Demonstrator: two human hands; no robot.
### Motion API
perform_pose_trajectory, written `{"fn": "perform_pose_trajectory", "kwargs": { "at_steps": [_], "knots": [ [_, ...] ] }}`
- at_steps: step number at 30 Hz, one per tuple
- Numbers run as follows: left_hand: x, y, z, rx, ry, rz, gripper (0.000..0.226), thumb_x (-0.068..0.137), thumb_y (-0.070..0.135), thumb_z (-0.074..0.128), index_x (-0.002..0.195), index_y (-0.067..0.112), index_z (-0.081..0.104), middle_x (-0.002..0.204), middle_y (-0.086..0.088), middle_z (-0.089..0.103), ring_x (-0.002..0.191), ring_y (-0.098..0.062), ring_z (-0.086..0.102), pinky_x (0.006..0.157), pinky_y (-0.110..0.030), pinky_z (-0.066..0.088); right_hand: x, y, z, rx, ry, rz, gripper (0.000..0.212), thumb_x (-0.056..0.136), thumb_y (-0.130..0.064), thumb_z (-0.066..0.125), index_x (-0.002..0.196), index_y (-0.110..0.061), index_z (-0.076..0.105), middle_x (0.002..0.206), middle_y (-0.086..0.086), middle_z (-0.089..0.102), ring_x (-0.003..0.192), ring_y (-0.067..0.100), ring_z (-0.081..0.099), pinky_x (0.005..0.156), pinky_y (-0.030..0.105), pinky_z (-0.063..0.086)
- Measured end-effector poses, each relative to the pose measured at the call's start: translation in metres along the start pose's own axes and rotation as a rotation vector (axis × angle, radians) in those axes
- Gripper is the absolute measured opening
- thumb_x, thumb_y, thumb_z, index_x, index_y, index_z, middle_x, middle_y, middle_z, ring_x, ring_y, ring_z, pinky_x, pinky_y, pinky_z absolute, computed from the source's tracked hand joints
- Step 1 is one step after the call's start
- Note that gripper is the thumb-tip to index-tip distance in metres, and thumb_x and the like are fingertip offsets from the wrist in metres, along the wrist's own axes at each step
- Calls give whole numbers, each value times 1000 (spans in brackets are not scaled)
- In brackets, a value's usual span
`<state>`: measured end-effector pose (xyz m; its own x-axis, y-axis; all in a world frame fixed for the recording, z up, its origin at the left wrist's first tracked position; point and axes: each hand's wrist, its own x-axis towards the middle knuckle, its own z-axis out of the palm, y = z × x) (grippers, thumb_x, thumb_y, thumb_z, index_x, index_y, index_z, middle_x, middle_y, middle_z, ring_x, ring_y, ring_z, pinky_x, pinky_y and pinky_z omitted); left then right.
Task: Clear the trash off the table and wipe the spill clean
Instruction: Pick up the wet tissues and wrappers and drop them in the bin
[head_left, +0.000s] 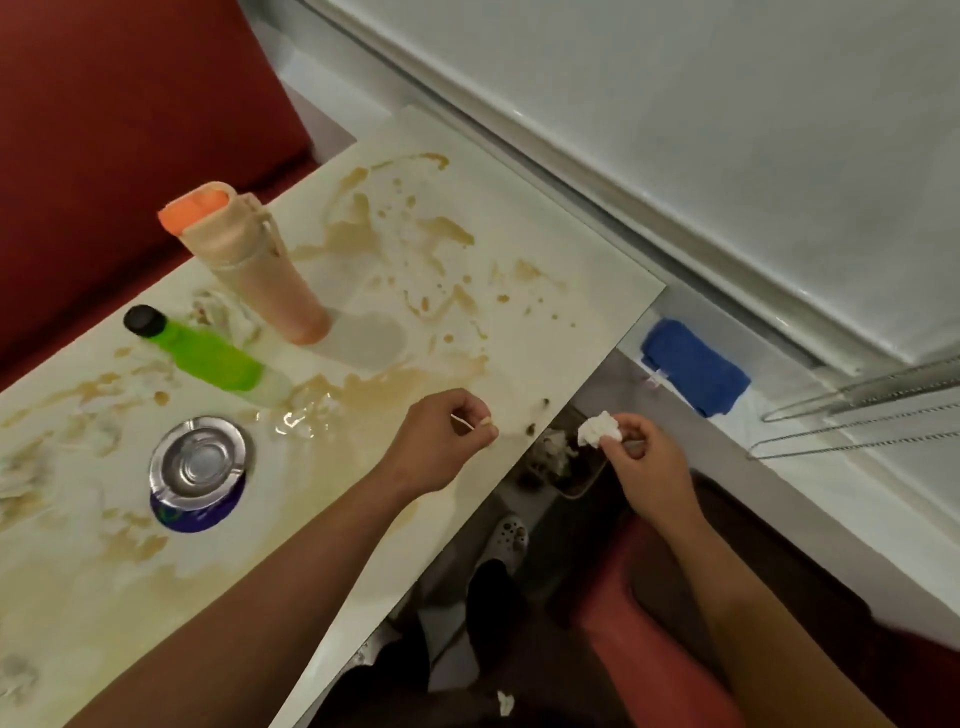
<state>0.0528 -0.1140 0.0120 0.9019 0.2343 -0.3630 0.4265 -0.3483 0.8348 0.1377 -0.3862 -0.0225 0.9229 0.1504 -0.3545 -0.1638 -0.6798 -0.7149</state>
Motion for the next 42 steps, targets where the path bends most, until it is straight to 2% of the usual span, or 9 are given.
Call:
{"fn": "perform_pose_trajectory", "kwargs": {
  "at_steps": [3,7,10,16,21,23,26,36,42],
  "knots": [
    [31,17,29,31,-48,50,11,86,26,79,85,24,68,85,7,70,75,-5,67,70,-20,53,30,36,-4,-17,-4,83,26,96,-26,69,121,-22,65,104,-6,70,88,1,64,72,17,47],
    [64,36,64,58,-94,74,10,87,21,78,84,22,68,80,9,70,72,-4,67,68,-17,51,68,79,4,-81,-25,122,33,94,-26,71,125,-17,66,112,3,72,91,15,67,83,33,55],
    [82,42,86,99,-134,79,11,87,21,77,84,25,67,81,11,70,75,-6,68,70,-21,53,89,95,11,-155,-25,85,28,94,-21,69,122,-13,68,109,6,71,90,19,65,77,28,46],
    [100,44,112,163,-177,82,9,86,21,76,88,26,69,87,11,71,78,-4,66,72,-12,48,112,122,18,-199,-97,121,34,95,-19,68,128,-14,64,127,7,63,108,25,65,91,27,47],
    [108,38,133,277,-236,175,15,86,17,76,96,26,70,92,11,67,80,-3,62,78,-15,47,107,108,-2,-65,-24,54,28,97,-14,66,124,-14,68,122,3,65,99,14,64,94,27,52],
    [111,39,143,329,-270,215,19,85,17,77,100,27,70,96,12,65,82,-2,58,77,-8,40,100,100,-13,1,14,24,25,98,-16,65,123,-16,68,119,-2,65,99,7,64,92,20,52],
    [119,44,160,380,-312,276,19,87,18,75,104,25,70,99,12,63,87,-6,59,80,-15,43,87,93,-30,83,70,16,23,99,-18,65,122,-20,69,115,-9,66,98,-3,64,86,9,48],
    [147,49,182,494,-330,326,35,89,22,74,123,24,65,125,4,63,111,-17,61,95,-34,52,61,92,-58,138,117,-22,22,97,-14,67,113,-29,69,108,-10,69,92,1,67,77,11,51],
    [129,35,140,454,-270,311,27,91,27,70,118,27,65,117,7,63,105,-15,60,90,-32,52,56,70,-55,121,51,-74,22,99,-18,65,120,-24,69,112,-14,67,100,1,65,84,15,53]
  ]
}}
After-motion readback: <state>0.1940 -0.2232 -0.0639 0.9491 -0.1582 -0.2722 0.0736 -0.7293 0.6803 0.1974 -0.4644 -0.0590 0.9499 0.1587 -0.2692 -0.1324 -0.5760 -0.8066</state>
